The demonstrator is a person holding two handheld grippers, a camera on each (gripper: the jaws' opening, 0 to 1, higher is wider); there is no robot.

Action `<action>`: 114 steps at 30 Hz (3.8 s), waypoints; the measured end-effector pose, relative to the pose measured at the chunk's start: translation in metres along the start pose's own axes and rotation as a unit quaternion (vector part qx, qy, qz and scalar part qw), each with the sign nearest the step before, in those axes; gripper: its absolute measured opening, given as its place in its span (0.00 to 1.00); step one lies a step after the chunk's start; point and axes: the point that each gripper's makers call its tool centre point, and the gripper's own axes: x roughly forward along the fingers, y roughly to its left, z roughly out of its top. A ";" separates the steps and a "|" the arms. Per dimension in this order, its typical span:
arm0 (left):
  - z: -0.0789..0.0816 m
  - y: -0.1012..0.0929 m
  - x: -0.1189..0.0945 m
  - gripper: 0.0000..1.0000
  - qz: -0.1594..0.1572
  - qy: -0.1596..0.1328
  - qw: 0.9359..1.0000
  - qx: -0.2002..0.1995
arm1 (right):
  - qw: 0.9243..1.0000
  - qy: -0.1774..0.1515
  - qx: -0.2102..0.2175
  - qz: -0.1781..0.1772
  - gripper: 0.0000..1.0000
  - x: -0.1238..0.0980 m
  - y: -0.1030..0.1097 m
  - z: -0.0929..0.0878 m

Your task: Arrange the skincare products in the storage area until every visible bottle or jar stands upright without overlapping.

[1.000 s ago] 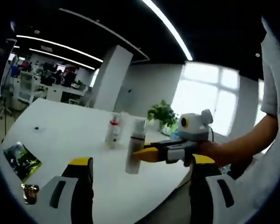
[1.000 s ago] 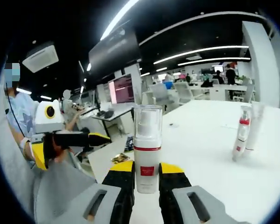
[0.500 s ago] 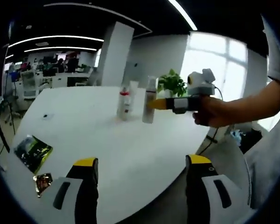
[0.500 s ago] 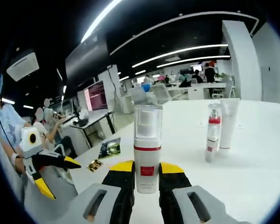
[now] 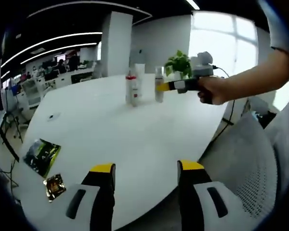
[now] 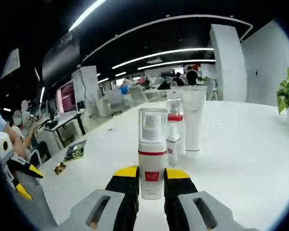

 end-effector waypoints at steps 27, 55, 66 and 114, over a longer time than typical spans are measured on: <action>-0.023 -0.017 0.000 0.29 -0.049 0.051 0.997 -0.001 | 0.999 -0.002 -0.024 -0.043 0.11 0.071 -0.050 -0.008; -0.030 -0.018 -0.002 0.24 -0.059 0.058 0.997 -0.007 | 0.996 -0.013 -0.050 -0.073 0.11 0.081 -0.061 -0.019; -0.032 -0.018 -0.002 0.21 -0.058 0.065 0.996 -0.002 | 0.991 0.005 -0.026 -0.129 0.11 0.097 -0.073 -0.012; -0.036 -0.015 -0.004 0.10 -0.051 0.076 0.996 0.022 | 0.990 0.017 0.004 -0.139 0.11 0.087 -0.071 -0.005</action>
